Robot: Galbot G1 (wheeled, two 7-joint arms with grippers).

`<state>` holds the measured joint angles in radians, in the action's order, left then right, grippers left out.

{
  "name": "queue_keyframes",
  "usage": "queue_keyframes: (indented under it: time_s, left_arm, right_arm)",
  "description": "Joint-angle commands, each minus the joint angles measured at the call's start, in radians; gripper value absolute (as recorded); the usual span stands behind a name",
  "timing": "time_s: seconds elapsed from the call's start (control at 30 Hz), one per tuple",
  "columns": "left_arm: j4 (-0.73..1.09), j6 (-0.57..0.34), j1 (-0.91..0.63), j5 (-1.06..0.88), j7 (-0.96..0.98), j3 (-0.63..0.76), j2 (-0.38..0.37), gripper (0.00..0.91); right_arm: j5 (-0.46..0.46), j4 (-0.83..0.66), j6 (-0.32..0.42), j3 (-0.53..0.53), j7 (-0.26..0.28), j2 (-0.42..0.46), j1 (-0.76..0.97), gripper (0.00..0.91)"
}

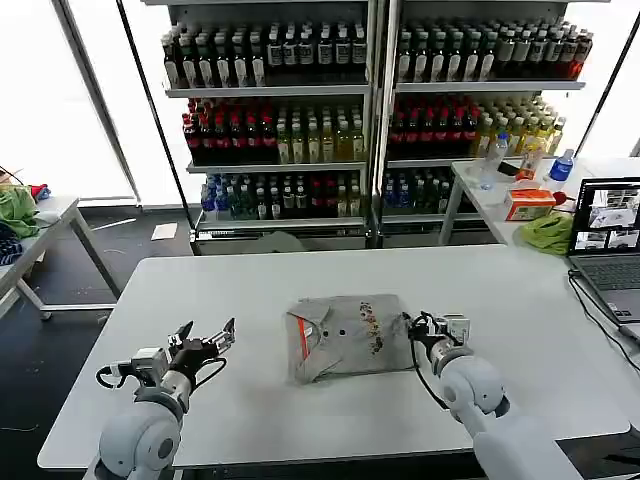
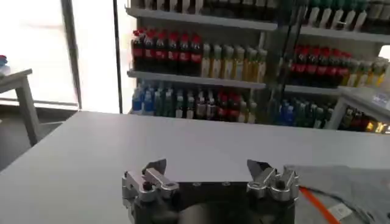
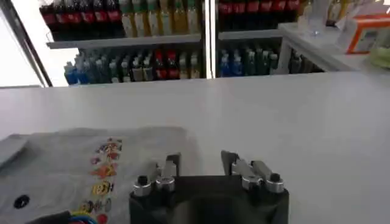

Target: Fold and organize the clothes.

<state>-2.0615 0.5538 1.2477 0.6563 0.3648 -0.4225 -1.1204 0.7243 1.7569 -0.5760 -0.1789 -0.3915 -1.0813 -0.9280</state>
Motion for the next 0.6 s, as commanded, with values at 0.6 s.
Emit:
queue_keyframes:
  time_s: [0.6]
  left_arm:
    - [-0.007, -0.002, 0.033, -0.014, -0.004, 0.026, -0.016, 0.907]
  right_arm:
    - [0.326, 0.284, -0.007, -0.006, -0.08, 0.034, -0.208, 0.907]
